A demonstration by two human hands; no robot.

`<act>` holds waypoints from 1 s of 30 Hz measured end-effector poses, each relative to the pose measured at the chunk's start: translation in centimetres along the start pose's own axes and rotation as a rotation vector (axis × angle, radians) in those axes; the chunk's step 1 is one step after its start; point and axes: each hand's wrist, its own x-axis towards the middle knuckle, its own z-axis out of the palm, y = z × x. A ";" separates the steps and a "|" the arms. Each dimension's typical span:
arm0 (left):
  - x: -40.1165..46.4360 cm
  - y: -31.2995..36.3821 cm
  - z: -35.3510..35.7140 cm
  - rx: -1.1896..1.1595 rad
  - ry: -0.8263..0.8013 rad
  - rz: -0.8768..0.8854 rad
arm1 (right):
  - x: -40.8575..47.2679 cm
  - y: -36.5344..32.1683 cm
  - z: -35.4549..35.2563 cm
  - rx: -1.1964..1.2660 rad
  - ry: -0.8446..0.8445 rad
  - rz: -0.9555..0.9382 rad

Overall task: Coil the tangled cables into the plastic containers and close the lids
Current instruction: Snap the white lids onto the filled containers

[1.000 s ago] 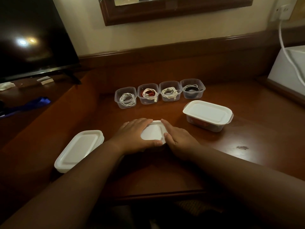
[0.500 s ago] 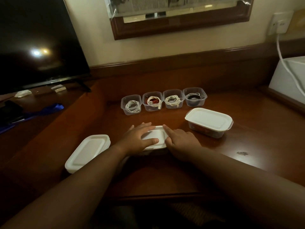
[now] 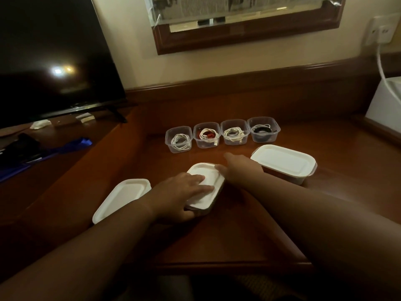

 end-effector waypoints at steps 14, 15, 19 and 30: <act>4.6 -10.3 -0.3 0.156 0.028 -0.607 | 9.8 -5.3 1.6 -0.120 -0.066 -0.190; 4.9 -11.4 -0.3 0.143 0.020 -0.632 | 10.4 -5.7 1.7 -0.122 -0.045 -0.215; 5.9 -15.7 -0.4 0.054 0.001 -0.684 | 12.9 -7.2 2.6 -0.181 0.092 -0.382; 9.6 -22.4 1.3 -0.039 0.019 -0.695 | 15.7 -8.1 5.3 -0.356 0.152 -0.515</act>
